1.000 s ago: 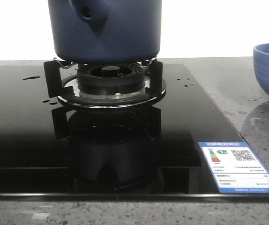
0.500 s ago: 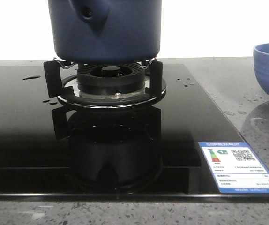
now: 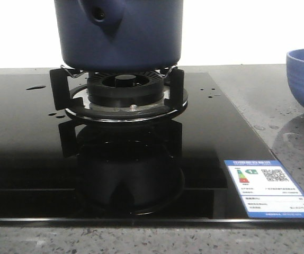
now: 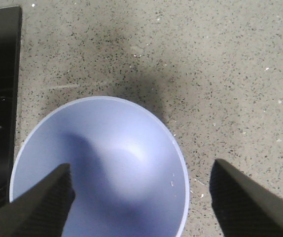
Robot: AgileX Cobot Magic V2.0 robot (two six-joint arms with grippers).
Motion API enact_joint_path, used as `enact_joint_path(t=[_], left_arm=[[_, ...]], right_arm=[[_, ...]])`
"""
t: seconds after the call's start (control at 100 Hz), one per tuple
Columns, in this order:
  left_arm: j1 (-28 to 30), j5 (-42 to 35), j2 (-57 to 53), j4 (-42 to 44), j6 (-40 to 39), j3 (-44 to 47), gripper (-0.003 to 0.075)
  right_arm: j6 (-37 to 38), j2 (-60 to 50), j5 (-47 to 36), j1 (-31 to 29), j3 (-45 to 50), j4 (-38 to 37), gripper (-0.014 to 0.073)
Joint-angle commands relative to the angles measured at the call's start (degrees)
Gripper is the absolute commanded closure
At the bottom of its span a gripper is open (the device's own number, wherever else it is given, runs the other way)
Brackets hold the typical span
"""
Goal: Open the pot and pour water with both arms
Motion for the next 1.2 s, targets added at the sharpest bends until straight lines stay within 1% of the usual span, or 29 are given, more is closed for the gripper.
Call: enact_joint_path(t=[0.0,0.42,0.61,0.79,1.19], left_arm=[[-0.3,3.2,-2.2,-3.3,0.0,-2.1,0.0393],[1.1,2.9,-2.3,-1.8,0.0,-2.1,0.0393],[2.7,4.8,-3.3,-1.8,-1.0,-2.1,0.0393],[2.7,6.0,-3.3,-1.8,-1.1,-2.1,0.0393],[2.7,5.9,-2.8,-1.9,-1.1,-2.1,0.0393]], right_arm=[[-0.6,-1.6,-2.0,-0.2,-1.9,1.1,0.0075],[-0.6,-1.6,-2.0,-0.2,-1.9,1.1,0.0075],[-0.6,-1.6,-2.0,-0.2,-1.9,1.1,0.0075],[-0.6,-1.6,-2.0,-0.2,-1.9,1.2,0.0075],[-0.6,-1.6,-2.0,-0.2,-1.9,1.7,0.0075]])
